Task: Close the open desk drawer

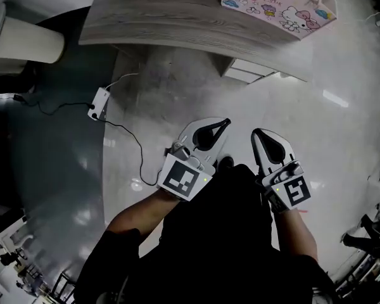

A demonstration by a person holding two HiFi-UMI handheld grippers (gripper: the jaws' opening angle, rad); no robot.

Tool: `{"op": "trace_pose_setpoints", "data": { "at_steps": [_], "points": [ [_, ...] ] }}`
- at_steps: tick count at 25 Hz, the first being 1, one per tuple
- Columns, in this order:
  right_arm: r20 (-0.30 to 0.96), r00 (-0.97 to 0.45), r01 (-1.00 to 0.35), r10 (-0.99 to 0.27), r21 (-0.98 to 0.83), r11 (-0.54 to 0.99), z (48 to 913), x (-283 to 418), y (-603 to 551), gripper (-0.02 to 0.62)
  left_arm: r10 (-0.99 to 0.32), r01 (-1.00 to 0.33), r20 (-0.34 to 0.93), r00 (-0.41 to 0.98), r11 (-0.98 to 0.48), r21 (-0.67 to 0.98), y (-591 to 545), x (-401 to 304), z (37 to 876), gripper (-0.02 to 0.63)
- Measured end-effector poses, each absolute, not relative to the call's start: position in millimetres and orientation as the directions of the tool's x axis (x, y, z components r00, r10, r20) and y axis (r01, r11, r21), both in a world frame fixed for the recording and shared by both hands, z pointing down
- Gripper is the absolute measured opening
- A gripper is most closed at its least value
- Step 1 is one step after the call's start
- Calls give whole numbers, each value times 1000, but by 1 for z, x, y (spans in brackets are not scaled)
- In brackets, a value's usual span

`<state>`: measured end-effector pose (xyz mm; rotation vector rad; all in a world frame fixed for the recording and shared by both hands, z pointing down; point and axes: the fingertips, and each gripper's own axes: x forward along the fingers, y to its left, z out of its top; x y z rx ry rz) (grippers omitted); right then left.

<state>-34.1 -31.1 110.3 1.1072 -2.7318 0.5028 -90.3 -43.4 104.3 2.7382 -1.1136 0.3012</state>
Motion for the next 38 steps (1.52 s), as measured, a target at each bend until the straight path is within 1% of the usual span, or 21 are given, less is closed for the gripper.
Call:
{"op": "trace_pose_setpoints", "data": {
  "at_steps": [6,10,14,18,22,29,38],
  "points": [
    [182,-734,-679,-654,-238,695,20,-27,57,14,-709,-734,235,665,-678,32,37,-99,21,8],
    [132,-710,-698,-692,-264,666,-17,4,113,12,-729,-755,246,639,-655,20,95,-76,-6,8],
    [76,-694,-711,-716,-234,663,-49,31,161,12,-726,-741,200,658,-672,-2,146,-44,-40,8],
    [53,-665,-740,-745,-187,647,-64,50,193,12,-699,-698,157,697,-713,-74,186,-18,-74,8],
    [41,-637,-764,-770,-172,622,-75,62,210,11,-672,-666,131,729,-741,-88,215,-2,-89,8],
    [92,-629,-777,-772,-120,619,-75,54,223,11,-683,-681,161,712,-728,-74,221,-11,-90,8],
    [102,-618,-786,-779,-109,609,-73,47,212,11,-659,-657,152,736,-750,-73,211,-14,-89,8]
  ]
}}
